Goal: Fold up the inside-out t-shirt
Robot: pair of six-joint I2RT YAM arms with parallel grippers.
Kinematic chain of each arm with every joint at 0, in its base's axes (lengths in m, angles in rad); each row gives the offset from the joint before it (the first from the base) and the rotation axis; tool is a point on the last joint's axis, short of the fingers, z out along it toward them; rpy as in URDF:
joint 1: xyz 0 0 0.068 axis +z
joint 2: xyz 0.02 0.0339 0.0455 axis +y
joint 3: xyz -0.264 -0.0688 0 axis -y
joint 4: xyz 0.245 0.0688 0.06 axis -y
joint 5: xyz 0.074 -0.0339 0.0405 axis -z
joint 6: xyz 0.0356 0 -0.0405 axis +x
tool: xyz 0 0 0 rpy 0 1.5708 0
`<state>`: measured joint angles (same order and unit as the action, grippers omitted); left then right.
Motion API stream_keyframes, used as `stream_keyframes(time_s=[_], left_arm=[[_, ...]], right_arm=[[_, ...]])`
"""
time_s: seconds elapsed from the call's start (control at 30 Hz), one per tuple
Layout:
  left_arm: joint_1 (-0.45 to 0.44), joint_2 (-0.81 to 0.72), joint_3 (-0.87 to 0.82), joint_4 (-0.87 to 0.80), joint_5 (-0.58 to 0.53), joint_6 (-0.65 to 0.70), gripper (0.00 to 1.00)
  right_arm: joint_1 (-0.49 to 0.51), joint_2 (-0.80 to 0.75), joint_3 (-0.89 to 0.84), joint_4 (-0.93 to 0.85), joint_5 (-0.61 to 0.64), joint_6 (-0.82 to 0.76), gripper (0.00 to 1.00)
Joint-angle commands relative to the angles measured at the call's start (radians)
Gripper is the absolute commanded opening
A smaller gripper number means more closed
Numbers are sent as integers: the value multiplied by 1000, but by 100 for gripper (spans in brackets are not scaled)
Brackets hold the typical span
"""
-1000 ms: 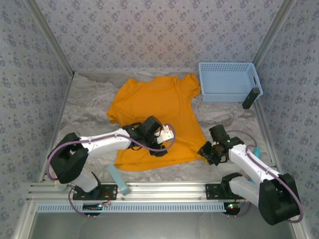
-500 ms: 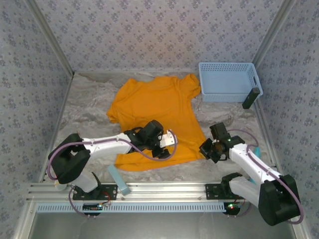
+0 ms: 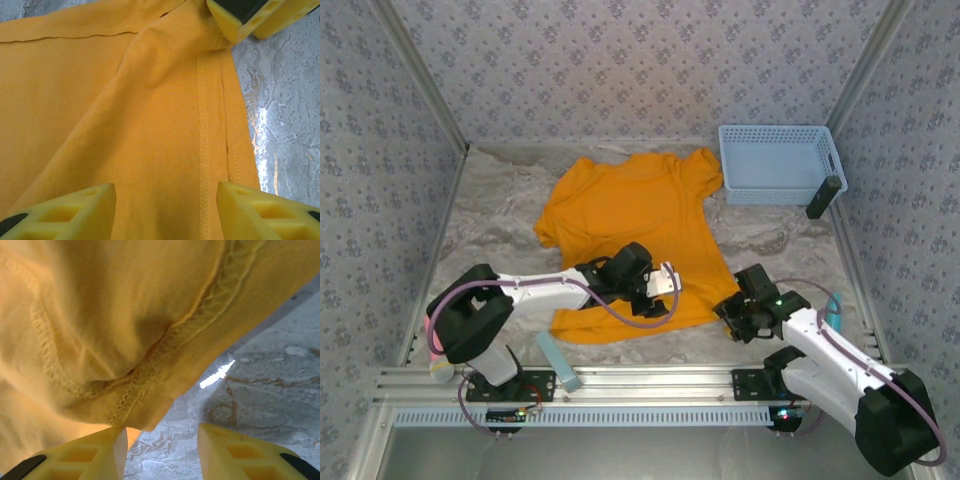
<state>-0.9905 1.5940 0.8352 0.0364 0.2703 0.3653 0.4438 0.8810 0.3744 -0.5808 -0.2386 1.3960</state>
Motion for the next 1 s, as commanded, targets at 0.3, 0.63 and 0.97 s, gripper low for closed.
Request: stream_keyframes(time_s=[0.3,0.63,0.97], left_arm=[[-6,-21,-47,52,18,-2,56],[-9,-18,-30,70,24,-21,59],[-78,71,52,112,-72,-23,64]], right_arm=[[9,34,-1,90,117,121,12],[-3,-16,69,18,139,138,0],[-42,-63,119,53,95,146,0]])
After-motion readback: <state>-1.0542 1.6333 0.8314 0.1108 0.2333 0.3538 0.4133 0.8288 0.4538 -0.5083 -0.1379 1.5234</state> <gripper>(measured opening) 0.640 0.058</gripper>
